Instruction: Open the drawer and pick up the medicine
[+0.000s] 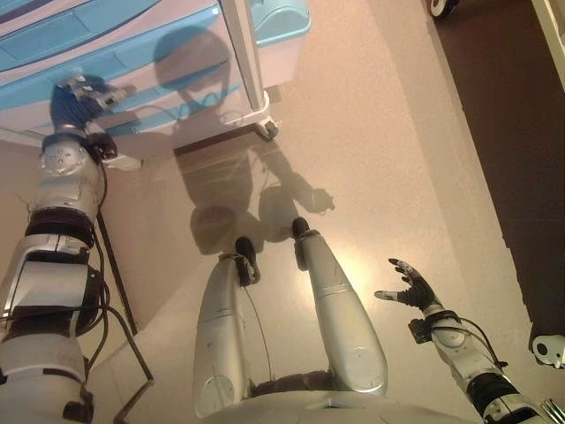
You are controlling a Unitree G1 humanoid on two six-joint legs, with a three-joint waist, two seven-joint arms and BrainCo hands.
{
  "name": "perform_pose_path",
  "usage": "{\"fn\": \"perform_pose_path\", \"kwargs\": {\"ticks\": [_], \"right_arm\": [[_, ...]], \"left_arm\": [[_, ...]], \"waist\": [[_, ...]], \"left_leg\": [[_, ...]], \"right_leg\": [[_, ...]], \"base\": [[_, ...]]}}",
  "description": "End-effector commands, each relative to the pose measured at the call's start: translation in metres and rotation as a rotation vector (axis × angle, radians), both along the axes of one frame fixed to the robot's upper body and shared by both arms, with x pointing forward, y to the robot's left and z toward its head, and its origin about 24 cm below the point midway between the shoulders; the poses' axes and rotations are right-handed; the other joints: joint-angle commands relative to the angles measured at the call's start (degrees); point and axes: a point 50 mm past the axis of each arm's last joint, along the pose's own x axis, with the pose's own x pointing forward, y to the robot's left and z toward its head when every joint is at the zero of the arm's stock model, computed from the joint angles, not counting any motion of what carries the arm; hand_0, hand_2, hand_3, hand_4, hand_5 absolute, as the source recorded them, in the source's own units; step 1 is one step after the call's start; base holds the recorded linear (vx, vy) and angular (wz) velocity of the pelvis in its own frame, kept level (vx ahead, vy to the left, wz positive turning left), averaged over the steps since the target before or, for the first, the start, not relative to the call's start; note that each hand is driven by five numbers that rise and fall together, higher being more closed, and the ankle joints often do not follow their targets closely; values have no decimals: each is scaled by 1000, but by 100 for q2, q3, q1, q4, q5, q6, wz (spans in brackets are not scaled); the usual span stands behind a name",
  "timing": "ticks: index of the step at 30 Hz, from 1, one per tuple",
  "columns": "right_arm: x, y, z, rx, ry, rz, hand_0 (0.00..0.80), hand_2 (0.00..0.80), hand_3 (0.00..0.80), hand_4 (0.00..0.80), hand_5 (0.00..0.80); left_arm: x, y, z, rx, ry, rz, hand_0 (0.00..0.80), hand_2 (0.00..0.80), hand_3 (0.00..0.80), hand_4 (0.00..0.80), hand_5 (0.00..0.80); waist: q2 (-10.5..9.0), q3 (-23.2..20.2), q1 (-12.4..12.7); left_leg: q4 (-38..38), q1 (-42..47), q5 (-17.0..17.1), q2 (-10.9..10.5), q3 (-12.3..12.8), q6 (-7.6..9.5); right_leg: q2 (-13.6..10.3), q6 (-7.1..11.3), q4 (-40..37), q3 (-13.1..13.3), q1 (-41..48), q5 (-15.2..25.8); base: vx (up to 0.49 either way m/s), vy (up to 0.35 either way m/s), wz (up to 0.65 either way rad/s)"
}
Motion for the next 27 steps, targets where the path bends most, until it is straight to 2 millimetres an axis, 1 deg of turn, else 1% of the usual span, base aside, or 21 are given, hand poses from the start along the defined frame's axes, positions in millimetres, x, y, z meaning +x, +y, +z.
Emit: {"fn": "perform_pose_path", "kwargs": {"ticks": [1,4,8,9,12,13,15,16,18,19,20,21,22,24,25,27], "right_arm": [[-21,9,-13,18,27,13,0,0,0,0,0],[-20,11,-12,22,22,19,0,0,0,0,0],[-20,14,-12,24,13,21,0,0,0,0,0],[-20,15,-11,28,10,20,0,0,0,0,0],[-18,18,-10,44,-2,15,0,0,0,0,0],[-17,19,-9,61,-14,7,0,0,0,0,0],[-15,21,-6,94,-35,11,0,0,0,0,0],[-13,23,-5,143,-47,8,0,0,0,0,0],[-12,25,-5,196,-52,6,0,0,0,0,0],[-13,25,-6,215,-50,2,0,0,0,0,0],[-15,25,-8,238,-46,-1,0,0,0,0,0],[-16,25,-8,246,-47,0,0,0,0,0,0],[-19,24,-12,263,-28,-14,0,0,0,0,0],[-23,23,-17,278,1,-13,0,0,0,0,0],[-26,22,-21,277,21,-11,0,0,0,0,0],[-30,20,-26,265,55,-17,0,0,0,0,0]], "left_arm": [[-20,23,35,-7,-210,120,0,0,0,0,0],[-19,21,30,16,-182,121,0,0,0,0,0],[-19,22,22,-8,-158,85,0,0,0,0,0],[-19,21,17,-33,-154,56,0,0,0,0,0],[-17,16,-3,-44,-103,-29,0,0,0,0,0],[-16,10,-18,-55,-79,-75,0,0,0,0,0],[-18,6,-36,-106,-65,-124,0,0,0,0,0],[-22,0,-63,-147,-21,-199,0,0,0,0,0],[-33,-11,-106,-191,56,-256,0,0,0,0,0],[-42,-18,-130,-213,89,-286,0,0,0,0,0],[-54,-28,-160,-270,130,-309,0,0,0,0,0],[-58,-31,-169,-296,145,-310,0,0,0,0,0],[-75,-41,-200,-331,207,-313,0,0,0,0,0],[-96,-51,-235,-372,301,-308,0,0,0,0,0],[-112,-59,-256,-403,375,-310,0,0,0,0,0],[-138,-69,-288,-409,525,-302,0,0,0,0,0]], "waist": [[-77,-568,-90],[-71,-572,-65],[-61,-554,-32],[-61,-549,-14],[-45,-537,28],[-30,-526,65],[-7,-530,106],[-8,-548,160],[20,-583,235],[26,-616,282],[30,-666,350],[32,-678,369],[32,-761,445],[20,-868,524],[6,-958,581],[-13,-1125,671]], "left_leg": [[-362,377,-363,-389,530,690],[-405,429,-368,-410,534,694],[-478,541,-375,-432,541,698],[-490,570,-376,-436,546,696],[-564,673,-367,-471,527,679],[-630,740,-352,-495,512,679],[-716,832,-332,-530,483,676],[-828,899,-177,-548,507,684],[-965,1111,-145,-593,454,653],[-1059,1245,-121,-620,424,634],[-1152,1398,-103,-654,383,607],[-1181,1451,-99,-664,367,598],[-1305,1673,-78,-705,323,572],[-1449,1925,-38,-734,273,526],[-1569,2116,-7,-764,214,498],[-1803,2423,60,-805,118,449]], "right_leg": [[41,-39,-427,-99,300,19],[46,-33,-440,-91,344,2],[38,-15,-451,-96,444,-26],[31,-6,-457,-102,478,-28],[11,10,-490,-117,603,-49],[-2,11,-518,-133,669,-57],[-12,14,-552,-141,756,-70],[-41,-18,-659,-177,835,54],[-80,-8,-736,-199,1054,34],[-121,-1,-812,-224,1201,34],[-186,8,-914,-264,1393,27],[-210,12,-949,-280,1462,22],[-299,23,-1082,-351,1730,16],[-394,26,-1251,-445,2051,14],[-454,21,-1391,-507,2298,12],[-523,20,-1621,-622,2670,16]], "base": [[0,0,0],[0,0,0],[0,0,0],[0,0,0],[-1,-43,3],[-17,-50,4],[-67,-77,5],[-104,-109,7],[-34,-110,7],[54,-106,4],[54,-93,4],[83,-106,11],[79,-84,21],[103,-99,24],[113,-106,21],[92,-94,31]]}}
